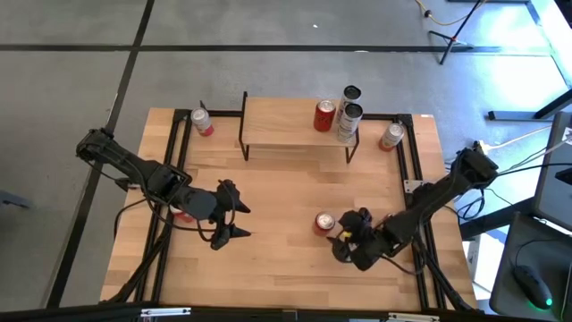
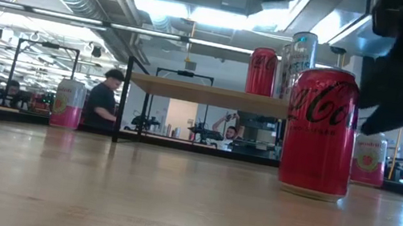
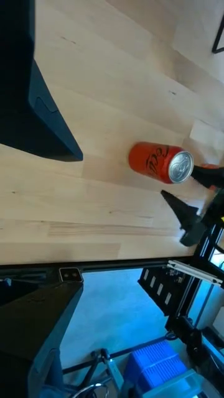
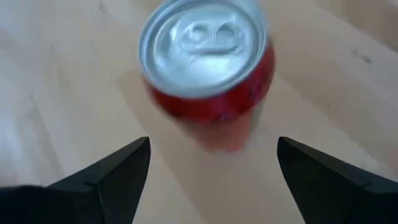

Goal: Place canned beverage on shelf
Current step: Put the red-black soda can on the shelf aligned with the other red-black soda can

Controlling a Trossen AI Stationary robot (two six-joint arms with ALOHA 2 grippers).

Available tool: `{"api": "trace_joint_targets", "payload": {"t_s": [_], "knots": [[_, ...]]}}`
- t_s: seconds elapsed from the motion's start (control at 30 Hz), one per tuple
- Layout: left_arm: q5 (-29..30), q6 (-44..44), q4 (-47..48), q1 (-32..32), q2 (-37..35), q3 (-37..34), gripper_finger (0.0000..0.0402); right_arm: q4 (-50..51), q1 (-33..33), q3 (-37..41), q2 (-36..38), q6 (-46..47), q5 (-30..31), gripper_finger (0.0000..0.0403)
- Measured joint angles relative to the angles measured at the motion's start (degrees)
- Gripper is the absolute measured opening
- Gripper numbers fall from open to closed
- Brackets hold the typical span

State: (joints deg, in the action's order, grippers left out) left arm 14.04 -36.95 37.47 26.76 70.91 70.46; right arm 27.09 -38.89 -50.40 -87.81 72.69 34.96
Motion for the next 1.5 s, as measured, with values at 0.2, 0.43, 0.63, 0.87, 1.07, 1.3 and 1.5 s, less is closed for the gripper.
{"api": "trace_joint_targets", "payload": {"t_s": [0.2, 0.43, 0.63, 0.87, 1.07, 1.3, 1.5], "knots": [[0.0, 0.0, 0.3, 0.0, 0.0, 0.0, 0.0318, -6.6, -1.0, 1.1, -5.8, -2.1, 6.3, 0.0337], [0.0, 0.0, 0.6, -0.9, 0.0, 0.0, 0.0318, -4.7, 0.0, 1.0, -10.1, -1.8, 12.9, 0.0335], [0.0, 0.0, 0.7, -0.9, 0.0, 0.0, 0.0318, 9.2, -0.1, 1.0, -7.1, 1.5, 10.7, 0.0314], [0.0, 0.0, 1.1, -0.9, 0.0, 0.0, 0.0318, 3.5, -0.4, 0.9, -5.2, 2.0, 9.6, 0.0292], [0.0, 0.1, 1.1, -0.9, 0.0, 0.0, 0.0318, -8.0, -2.9, 0.9, -8.1, -3.6, 15.4, 0.0293], [0.5, 0.1, 1.0, -1.0, 0.0, 0.0, 0.0318, -8.1, -2.7, 0.9, -8.9, 2.0, 15.9, 0.0289], [0.5, 0.1, 0.9, -1.0, 0.0, 0.0, 0.0318, -8.2, -2.5, 0.9, -8.9, 2.4, 14.9, 0.0289]]}}
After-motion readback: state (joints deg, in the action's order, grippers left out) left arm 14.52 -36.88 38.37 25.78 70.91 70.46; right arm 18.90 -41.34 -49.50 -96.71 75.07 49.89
